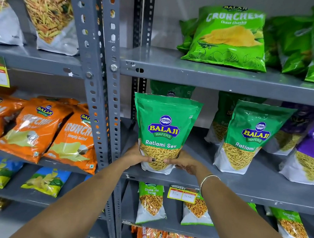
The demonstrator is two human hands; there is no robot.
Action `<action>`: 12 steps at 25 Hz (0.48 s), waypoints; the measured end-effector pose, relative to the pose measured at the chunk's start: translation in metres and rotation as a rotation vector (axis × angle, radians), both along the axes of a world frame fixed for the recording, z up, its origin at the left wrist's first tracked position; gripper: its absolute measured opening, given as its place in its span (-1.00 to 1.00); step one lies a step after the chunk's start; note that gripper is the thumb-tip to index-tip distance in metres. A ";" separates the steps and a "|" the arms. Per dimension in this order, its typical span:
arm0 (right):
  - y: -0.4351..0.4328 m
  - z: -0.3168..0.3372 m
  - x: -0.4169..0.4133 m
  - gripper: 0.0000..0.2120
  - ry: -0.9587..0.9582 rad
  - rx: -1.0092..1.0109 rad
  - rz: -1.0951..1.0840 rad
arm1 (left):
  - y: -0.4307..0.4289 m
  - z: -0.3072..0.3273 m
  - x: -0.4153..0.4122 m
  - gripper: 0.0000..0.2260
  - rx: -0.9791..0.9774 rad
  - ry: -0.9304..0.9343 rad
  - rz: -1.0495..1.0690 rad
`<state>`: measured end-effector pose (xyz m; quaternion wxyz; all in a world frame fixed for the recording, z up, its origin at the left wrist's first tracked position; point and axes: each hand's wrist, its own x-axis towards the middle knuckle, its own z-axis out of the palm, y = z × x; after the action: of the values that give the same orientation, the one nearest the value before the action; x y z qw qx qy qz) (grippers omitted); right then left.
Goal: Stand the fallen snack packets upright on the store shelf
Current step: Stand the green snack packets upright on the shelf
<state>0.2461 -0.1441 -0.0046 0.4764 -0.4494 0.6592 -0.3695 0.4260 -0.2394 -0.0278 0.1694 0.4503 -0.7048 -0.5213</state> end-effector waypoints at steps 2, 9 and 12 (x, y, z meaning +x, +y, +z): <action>0.000 0.000 -0.002 -0.38 -0.030 -0.008 0.026 | 0.001 0.004 0.000 -0.20 0.031 -0.052 -0.010; 0.032 -0.004 -0.061 -0.40 0.228 0.326 -0.082 | 0.020 0.032 -0.019 -0.68 0.307 -0.830 -0.164; 0.068 -0.008 -0.127 -0.72 0.325 0.521 -0.108 | 0.049 0.046 -0.066 -0.67 0.287 -0.963 -0.415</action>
<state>0.1189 -0.0758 -0.0122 0.4434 -0.3299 0.8222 -0.1362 0.3600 -0.1904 0.0182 -0.3423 0.5081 -0.6985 -0.3697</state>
